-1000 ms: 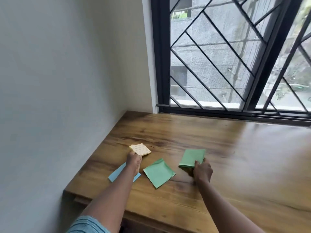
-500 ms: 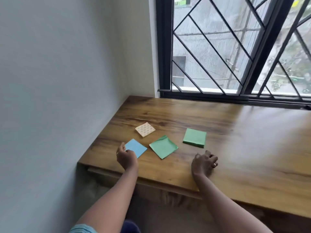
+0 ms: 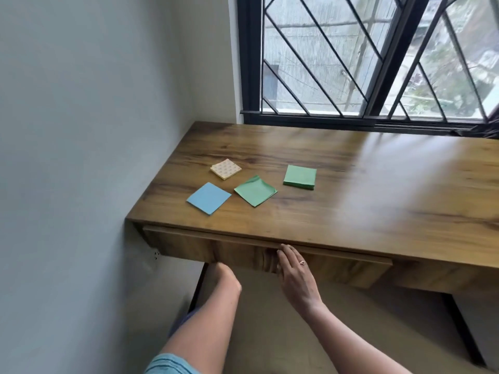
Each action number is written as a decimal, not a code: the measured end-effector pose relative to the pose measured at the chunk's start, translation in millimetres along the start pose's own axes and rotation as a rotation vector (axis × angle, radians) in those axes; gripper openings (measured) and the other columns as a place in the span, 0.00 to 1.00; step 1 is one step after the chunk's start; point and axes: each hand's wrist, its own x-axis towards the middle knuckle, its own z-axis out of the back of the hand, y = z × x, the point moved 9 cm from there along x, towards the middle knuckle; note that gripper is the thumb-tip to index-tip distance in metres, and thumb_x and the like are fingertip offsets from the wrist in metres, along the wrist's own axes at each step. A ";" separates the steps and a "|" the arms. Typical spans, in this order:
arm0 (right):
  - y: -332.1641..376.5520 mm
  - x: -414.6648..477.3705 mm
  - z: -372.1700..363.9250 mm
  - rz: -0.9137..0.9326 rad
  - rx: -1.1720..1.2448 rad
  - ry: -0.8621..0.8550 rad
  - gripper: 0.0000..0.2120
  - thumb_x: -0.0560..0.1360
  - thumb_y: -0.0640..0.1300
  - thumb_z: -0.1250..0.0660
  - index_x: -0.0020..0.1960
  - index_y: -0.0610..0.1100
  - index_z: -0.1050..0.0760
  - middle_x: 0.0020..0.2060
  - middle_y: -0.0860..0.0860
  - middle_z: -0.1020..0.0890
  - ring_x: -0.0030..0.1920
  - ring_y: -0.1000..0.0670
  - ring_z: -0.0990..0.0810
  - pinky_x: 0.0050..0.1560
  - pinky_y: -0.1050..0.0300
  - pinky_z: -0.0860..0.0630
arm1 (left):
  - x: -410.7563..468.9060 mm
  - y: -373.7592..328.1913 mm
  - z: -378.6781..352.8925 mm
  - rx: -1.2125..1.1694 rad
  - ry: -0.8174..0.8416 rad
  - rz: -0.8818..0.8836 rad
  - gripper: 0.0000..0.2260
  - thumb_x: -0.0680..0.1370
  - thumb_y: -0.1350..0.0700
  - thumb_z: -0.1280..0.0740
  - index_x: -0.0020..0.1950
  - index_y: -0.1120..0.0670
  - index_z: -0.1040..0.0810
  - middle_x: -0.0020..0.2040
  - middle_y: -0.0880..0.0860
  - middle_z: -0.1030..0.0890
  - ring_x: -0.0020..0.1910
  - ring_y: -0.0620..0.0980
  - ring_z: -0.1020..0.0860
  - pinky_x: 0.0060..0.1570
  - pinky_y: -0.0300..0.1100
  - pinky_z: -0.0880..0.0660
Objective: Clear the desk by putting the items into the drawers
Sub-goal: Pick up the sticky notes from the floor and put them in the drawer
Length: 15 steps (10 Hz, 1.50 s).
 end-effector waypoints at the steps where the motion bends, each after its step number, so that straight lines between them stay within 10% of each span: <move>1: 2.9 2.1 -0.6 0.103 -0.113 -0.082 0.19 0.71 0.39 0.43 0.57 0.37 0.20 0.57 0.41 0.19 0.58 0.43 0.20 0.65 0.52 0.32 | -1.5 18.6 -26.1 -0.321 0.093 0.132 0.25 0.83 0.48 0.60 0.76 0.60 0.45 0.77 0.57 0.43 0.76 0.55 0.42 0.74 0.47 0.42; 5: 7.6 9.2 -2.6 0.403 -0.171 -0.327 0.19 0.70 0.37 0.40 0.61 0.42 0.30 0.57 0.42 0.19 0.60 0.45 0.29 0.62 0.51 0.34 | 30.8 27.4 -59.2 -0.588 0.171 0.154 0.28 0.80 0.40 0.52 0.73 0.56 0.34 0.71 0.59 0.31 0.64 0.56 0.30 0.67 0.47 0.37; 7: 19.1 -0.5 -6.3 0.326 -0.289 -0.327 0.22 0.71 0.43 0.37 0.64 0.41 0.30 0.58 0.45 0.19 0.60 0.46 0.24 0.56 0.52 0.33 | 57.6 60.4 -44.4 -0.492 0.273 0.130 0.39 0.71 0.30 0.45 0.73 0.54 0.35 0.65 0.59 0.26 0.60 0.57 0.26 0.58 0.47 0.31; 10: 61.9 -41.5 11.5 0.072 -0.145 -0.251 0.16 0.75 0.49 0.41 0.49 0.40 0.19 0.41 0.47 0.17 0.40 0.45 0.19 0.46 0.51 0.26 | -32.3 44.0 30.7 -0.412 0.123 -0.040 0.38 0.75 0.30 0.50 0.78 0.51 0.47 0.77 0.55 0.42 0.75 0.57 0.41 0.74 0.55 0.45; 11: 71.6 -56.3 14.5 0.022 -0.136 -0.127 0.16 0.74 0.50 0.43 0.48 0.41 0.20 0.40 0.47 0.16 0.39 0.46 0.18 0.45 0.52 0.23 | -62.5 5.4 66.0 0.189 -0.116 -0.388 0.48 0.70 0.28 0.42 0.78 0.54 0.58 0.78 0.57 0.52 0.75 0.59 0.43 0.72 0.56 0.39; 12: 81.2 -74.1 19.4 -0.038 -0.134 -0.033 0.15 0.72 0.50 0.43 0.44 0.43 0.21 0.37 0.48 0.16 0.38 0.46 0.18 0.43 0.53 0.23 | -102.3 -20.0 67.0 0.821 -0.270 -0.960 0.36 0.77 0.45 0.36 0.78 0.54 0.50 0.78 0.58 0.53 0.76 0.58 0.45 0.74 0.52 0.42; 13: 89.9 -91.9 22.9 -0.102 -0.090 0.058 0.10 0.72 0.48 0.40 0.40 0.44 0.22 0.36 0.47 0.16 0.38 0.44 0.18 0.44 0.52 0.24 | -143.4 -6.0 51.4 1.117 -0.076 -1.239 0.17 0.80 0.62 0.44 0.68 0.57 0.27 0.70 0.58 0.28 0.71 0.55 0.32 0.76 0.49 0.47; 15: 95.1 -124.6 26.1 -0.285 0.092 0.332 0.12 0.74 0.46 0.41 0.39 0.46 0.21 0.38 0.46 0.18 0.40 0.46 0.20 0.42 0.54 0.25 | -172.0 17.3 77.1 1.390 0.024 -1.082 0.14 0.78 0.62 0.46 0.48 0.59 0.20 0.46 0.56 0.19 0.46 0.51 0.21 0.41 0.38 0.31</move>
